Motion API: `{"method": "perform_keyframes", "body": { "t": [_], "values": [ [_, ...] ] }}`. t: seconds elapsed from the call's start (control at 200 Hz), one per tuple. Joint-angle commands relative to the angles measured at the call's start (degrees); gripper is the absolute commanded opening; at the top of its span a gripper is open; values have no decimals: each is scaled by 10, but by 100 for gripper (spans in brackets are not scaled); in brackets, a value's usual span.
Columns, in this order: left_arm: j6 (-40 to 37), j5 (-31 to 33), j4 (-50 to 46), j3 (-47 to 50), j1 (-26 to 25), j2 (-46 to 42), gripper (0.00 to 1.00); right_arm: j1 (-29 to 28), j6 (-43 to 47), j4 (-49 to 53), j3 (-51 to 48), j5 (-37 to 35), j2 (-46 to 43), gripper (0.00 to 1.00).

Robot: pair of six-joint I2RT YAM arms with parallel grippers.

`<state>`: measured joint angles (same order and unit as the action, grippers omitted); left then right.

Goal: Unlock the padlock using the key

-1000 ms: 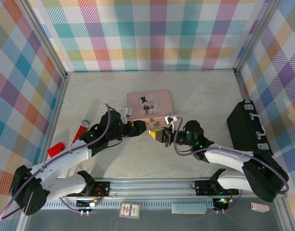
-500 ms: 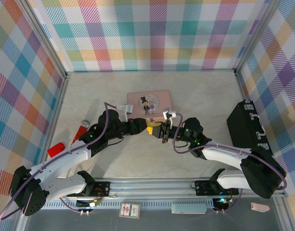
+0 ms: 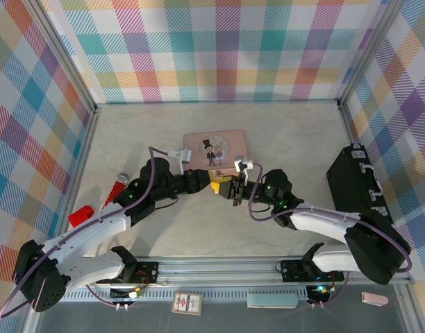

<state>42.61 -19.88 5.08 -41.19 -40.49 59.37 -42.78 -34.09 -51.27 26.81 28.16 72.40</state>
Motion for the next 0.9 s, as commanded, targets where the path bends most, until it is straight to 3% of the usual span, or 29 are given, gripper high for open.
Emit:
{"method": "perform_keyframes", "body": {
  "t": [0.0,0.205,0.6,0.895],
  "values": [
    [0,-5,19,-19,-7,-10,21,-4,-8,-24,17,5,3,0],
    [3,5,11,-24,-7,-10,10,-5,-9,-20,18,3,5,0],
    [7,23,11,-23,-7,-12,0,-7,-9,-4,22,-11,3,0],
    [20,111,-78,-43,-7,-23,0,-7,-6,23,20,-46,-9,38]
  ]
}}
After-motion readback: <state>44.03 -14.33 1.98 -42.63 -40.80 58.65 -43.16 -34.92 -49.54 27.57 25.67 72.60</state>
